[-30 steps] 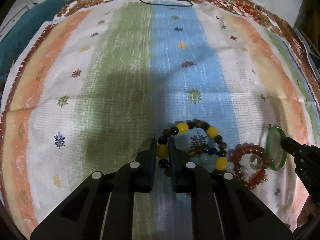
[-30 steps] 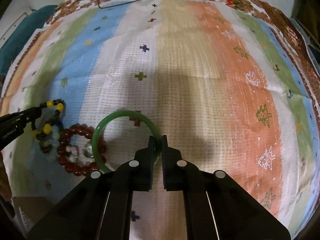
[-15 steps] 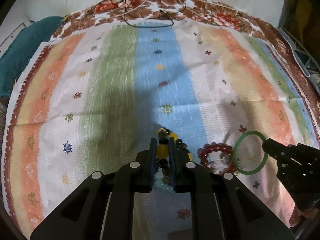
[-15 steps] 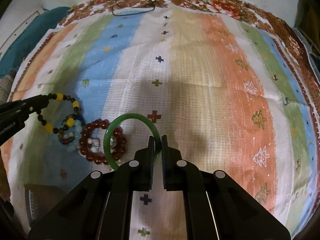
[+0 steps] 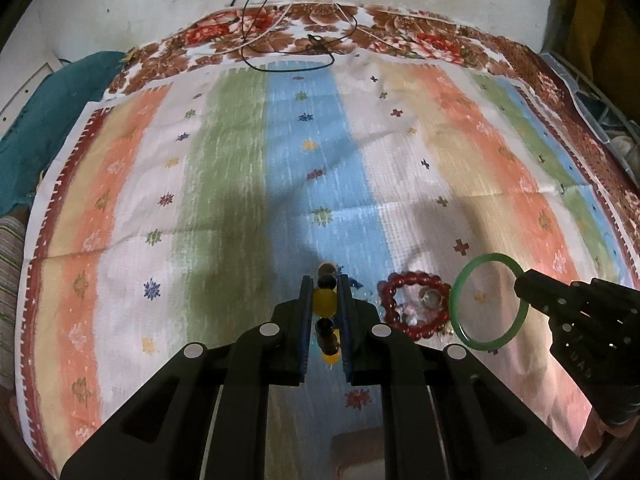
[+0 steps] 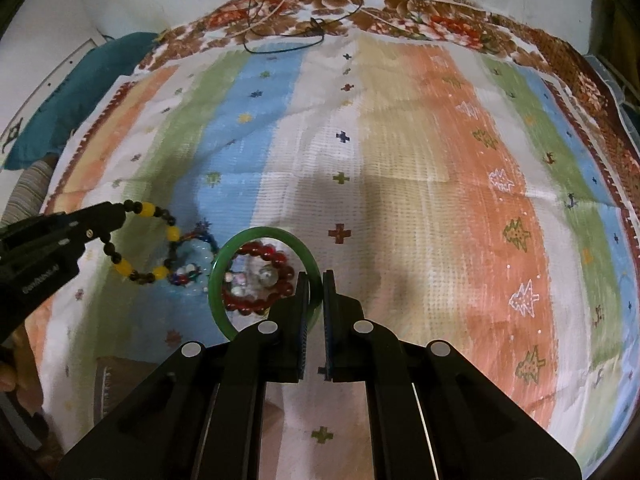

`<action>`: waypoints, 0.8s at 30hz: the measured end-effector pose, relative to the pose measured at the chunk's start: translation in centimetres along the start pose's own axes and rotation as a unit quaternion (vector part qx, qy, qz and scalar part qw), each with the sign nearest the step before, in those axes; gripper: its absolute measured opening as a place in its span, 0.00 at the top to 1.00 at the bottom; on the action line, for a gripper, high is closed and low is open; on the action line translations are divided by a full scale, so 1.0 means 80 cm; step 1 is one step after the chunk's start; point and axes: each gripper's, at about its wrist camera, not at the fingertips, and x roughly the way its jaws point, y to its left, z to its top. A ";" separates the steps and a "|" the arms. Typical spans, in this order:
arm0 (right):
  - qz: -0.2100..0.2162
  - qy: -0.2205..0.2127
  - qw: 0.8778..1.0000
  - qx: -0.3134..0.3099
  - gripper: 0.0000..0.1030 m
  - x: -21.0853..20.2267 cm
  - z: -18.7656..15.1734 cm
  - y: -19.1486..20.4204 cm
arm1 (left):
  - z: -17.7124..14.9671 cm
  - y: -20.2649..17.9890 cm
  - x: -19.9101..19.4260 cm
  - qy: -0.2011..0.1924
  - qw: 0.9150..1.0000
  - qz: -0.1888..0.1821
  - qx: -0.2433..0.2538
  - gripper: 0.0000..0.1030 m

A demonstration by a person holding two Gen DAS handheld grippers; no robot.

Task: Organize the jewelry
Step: 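Lift both held bracelets and carry them toward the silver tin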

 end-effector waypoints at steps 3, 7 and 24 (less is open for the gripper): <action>0.002 -0.004 1.000 0.002 0.92 -0.007 -0.001 0.002 | -0.002 0.000 -0.004 -0.003 1.000 -0.002 -0.003 0.89; 0.006 -0.009 1.000 0.000 0.92 -0.016 -0.003 0.005 | -0.007 -0.001 -0.020 -0.020 1.000 -0.004 -0.003 0.89; -0.001 -0.042 0.999 -0.023 0.92 -0.063 -0.020 0.024 | -0.025 0.002 -0.075 -0.045 0.999 -0.024 -0.019 0.89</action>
